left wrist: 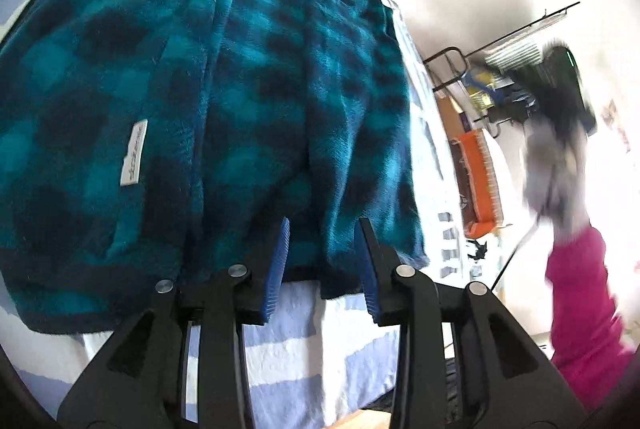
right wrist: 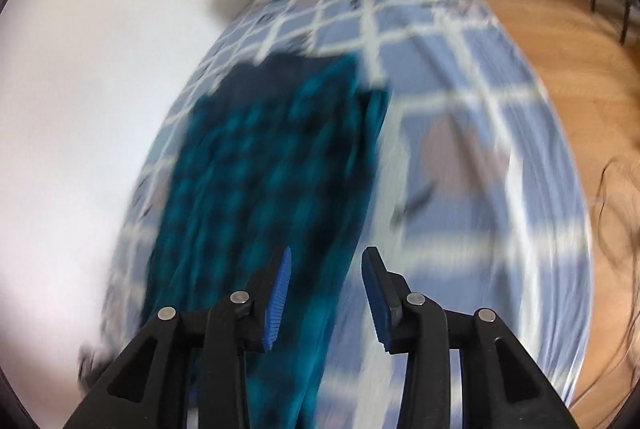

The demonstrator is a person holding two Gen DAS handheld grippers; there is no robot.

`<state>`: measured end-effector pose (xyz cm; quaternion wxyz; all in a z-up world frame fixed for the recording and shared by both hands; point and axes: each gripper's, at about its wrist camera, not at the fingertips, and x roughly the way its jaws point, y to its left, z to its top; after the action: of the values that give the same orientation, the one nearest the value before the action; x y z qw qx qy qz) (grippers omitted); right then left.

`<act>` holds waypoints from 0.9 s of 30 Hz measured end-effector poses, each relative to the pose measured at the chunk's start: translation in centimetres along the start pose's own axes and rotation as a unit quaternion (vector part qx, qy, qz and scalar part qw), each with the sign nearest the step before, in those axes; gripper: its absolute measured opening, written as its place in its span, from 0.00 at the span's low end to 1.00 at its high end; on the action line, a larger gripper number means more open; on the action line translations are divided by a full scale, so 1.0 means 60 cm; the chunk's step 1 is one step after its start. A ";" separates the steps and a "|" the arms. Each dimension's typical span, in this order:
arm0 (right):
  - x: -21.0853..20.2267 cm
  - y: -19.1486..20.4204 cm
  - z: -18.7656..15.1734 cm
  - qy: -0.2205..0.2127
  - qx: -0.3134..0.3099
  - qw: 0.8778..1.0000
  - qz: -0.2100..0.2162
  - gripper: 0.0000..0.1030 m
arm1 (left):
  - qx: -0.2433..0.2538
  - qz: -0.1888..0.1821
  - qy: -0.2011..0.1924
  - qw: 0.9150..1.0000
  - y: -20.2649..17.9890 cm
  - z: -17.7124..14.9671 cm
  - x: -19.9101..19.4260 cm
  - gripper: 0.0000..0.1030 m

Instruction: Fold large clothes

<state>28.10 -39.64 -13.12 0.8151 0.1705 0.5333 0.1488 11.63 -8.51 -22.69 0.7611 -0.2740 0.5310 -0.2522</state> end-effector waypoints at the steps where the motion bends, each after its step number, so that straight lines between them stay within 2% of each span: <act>1: -0.003 0.005 -0.027 0.014 -0.001 1.000 0.007 0.39 | -0.003 0.000 0.001 1.000 0.001 -0.001 0.000 0.32; 4: 0.006 0.027 -0.141 0.067 -0.004 0.997 0.024 0.40 | -0.006 -0.005 0.008 1.000 0.000 -0.005 0.006 0.32; 6: 0.030 0.031 -0.197 0.101 0.006 0.994 0.034 0.44 | -0.002 -0.009 0.013 1.000 -0.004 -0.011 0.011 0.32; 7: 0.044 0.032 -0.223 0.117 0.008 0.992 0.038 0.44 | 0.003 -0.007 0.016 1.000 -0.007 -0.013 0.014 0.32; 10: 0.078 0.033 -0.266 0.130 0.020 0.990 0.054 0.44 | 0.023 0.003 0.017 1.000 -0.021 -0.015 0.020 0.30; 11: 0.085 0.034 -0.274 0.134 0.025 0.989 0.058 0.43 | 0.028 0.004 0.020 0.999 -0.026 -0.015 0.023 0.23; 12: 0.095 0.035 -0.279 0.139 0.026 0.988 0.060 0.35 | 0.035 0.005 0.024 0.999 -0.032 -0.015 0.027 0.12; 14: 0.098 0.039 -0.285 0.136 0.024 0.989 0.062 0.11 | 0.050 0.018 0.023 0.998 -0.042 -0.016 0.027 0.09; 15: 0.094 0.038 -0.285 0.127 0.031 0.989 0.067 0.08 | 0.054 0.020 0.019 0.998 -0.049 -0.015 0.023 0.08; 19: 0.041 0.033 -0.273 0.073 0.052 0.991 0.103 0.07 | 0.042 -0.008 -0.006 0.999 -0.061 -0.008 -0.007 0.07; 21: 0.020 0.025 -0.268 0.050 0.057 0.991 0.112 0.06 | 0.060 0.008 -0.012 0.998 -0.071 -0.007 -0.007 0.05; 23: 0.023 0.016 -0.271 0.053 0.057 0.993 0.089 0.06 | 0.072 0.031 0.003 0.997 -0.071 -0.011 0.012 0.05; 27: 0.071 0.000 -0.294 0.097 0.049 0.993 0.050 0.06 | 0.102 0.090 0.019 0.990 -0.061 -0.032 0.044 0.05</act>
<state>13.53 -35.74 -23.20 0.7416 0.2215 0.6075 0.1786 10.27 -13.24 -22.52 0.7944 -0.1408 0.5396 -0.2407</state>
